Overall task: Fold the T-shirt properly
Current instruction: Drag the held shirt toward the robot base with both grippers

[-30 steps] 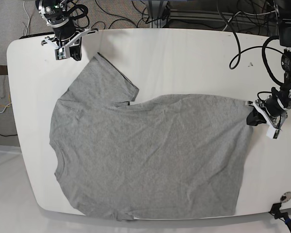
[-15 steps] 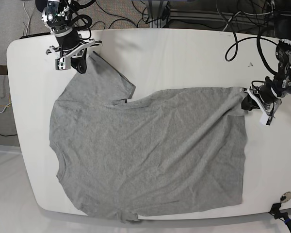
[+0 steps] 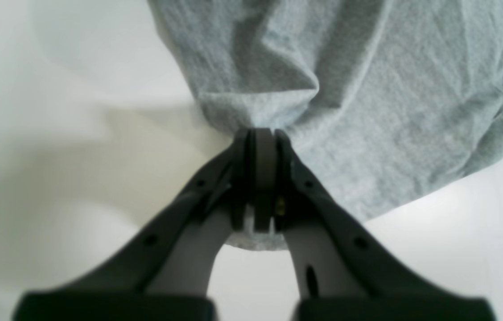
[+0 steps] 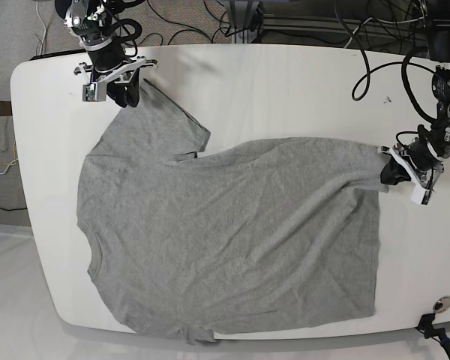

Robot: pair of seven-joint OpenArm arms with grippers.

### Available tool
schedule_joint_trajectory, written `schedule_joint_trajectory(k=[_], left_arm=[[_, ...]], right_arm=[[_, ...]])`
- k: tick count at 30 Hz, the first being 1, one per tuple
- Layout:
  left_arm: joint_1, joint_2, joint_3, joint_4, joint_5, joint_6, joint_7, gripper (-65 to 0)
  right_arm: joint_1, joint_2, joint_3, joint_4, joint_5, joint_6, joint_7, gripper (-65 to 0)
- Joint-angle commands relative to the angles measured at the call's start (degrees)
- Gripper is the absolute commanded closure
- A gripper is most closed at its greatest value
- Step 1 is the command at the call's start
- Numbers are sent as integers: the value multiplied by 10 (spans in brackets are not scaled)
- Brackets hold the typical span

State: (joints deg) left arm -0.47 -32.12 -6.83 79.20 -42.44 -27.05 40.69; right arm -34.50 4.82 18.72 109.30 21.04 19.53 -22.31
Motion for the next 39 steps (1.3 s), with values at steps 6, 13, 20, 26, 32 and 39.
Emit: schedule_joint_trajectory(k=[6, 13, 20, 26, 32, 39], left_arm=[[-7, -12, -6, 9, -8, -2, -13, -8], [-7, -13, -6, 9, -8, -2, -13, -8], [-7, -13, -6, 9, -8, -2, -13, -8], [-8, -13, -6, 9, -8, -2, -13, -8], [-8, -13, -6, 9, -8, -2, -13, -8], [-8, -13, -6, 9, -8, -2, -13, -8]], right_arm=[[-23, -4, 1, 6, 110, 4, 13, -397], [-36, -6, 29, -12, 230, 0, -19, -404], [-6, 1, 87, -90, 325, 5, -97, -404], [7, -1, 81, -132, 381, 3, -120, -404], [16, -1, 34, -132, 386, 0, -121, -404], [59, 0, 33, -133, 383, 0, -151, -404]])
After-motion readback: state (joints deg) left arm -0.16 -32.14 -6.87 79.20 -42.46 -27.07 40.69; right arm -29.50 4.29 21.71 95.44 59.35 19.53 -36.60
